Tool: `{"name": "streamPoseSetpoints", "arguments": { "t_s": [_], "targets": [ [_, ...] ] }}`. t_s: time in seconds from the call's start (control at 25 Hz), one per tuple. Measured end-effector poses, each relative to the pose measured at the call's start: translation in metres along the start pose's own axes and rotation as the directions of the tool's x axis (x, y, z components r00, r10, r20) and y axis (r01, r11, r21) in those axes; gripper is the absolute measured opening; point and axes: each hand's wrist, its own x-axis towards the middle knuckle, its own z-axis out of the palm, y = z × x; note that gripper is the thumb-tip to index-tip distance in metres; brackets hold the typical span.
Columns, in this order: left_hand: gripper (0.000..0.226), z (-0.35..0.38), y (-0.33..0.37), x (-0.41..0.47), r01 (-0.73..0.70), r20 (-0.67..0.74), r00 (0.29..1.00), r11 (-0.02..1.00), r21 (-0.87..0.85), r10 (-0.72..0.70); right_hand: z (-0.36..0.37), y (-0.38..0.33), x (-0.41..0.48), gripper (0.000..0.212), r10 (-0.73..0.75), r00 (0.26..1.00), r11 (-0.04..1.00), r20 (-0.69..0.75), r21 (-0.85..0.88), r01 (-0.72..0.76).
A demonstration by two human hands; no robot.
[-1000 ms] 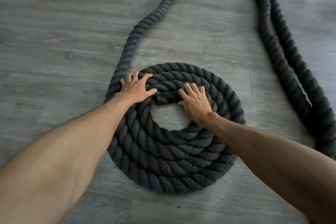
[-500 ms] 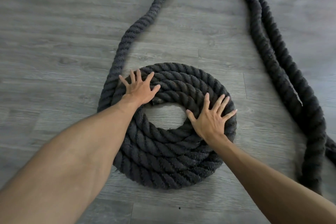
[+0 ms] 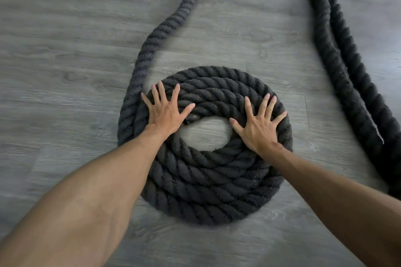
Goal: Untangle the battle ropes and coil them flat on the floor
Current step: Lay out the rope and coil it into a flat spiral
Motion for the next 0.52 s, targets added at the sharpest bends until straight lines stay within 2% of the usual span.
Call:
{"name": "streamPoseSetpoints", "arguments": {
  "t_s": [0.12, 0.2, 0.28, 0.44, 0.52],
  "targets": [
    [0.101, -0.016, -0.010, 0.029, -0.091, 0.017, 0.996, 0.992, 0.092, 0.090, -0.018, 0.003, 0.051, 0.091, -0.109, 0.992, 0.994, 0.069, -0.003, 0.109],
    [0.107, -0.025, -0.019, 0.051, -0.120, 0.070, 0.991, 0.992, 0.046, 0.117, -0.034, 0.001, 0.080, 0.091, -0.140, 0.981, 0.990, 0.131, -0.001, 0.141],
    [0.114, -0.035, -0.023, 0.066, -0.134, 0.167, 0.977, 0.991, 0.010, 0.130, -0.049, -0.004, 0.099, 0.090, -0.118, 0.972, 0.992, 0.205, -0.008, 0.122],
    [0.116, -0.052, -0.007, 0.094, -0.146, 0.294, 0.950, 0.983, 0.112, 0.108, -0.068, -0.030, 0.119, 0.082, 0.034, 0.950, 0.998, 0.309, 0.040, -0.049],
    [0.123, -0.056, 0.005, 0.100, -0.108, 0.322, 0.945, 0.981, 0.164, 0.051, -0.071, -0.035, 0.128, 0.081, 0.040, 0.943, 0.996, 0.332, 0.068, -0.066]
  ]
}}
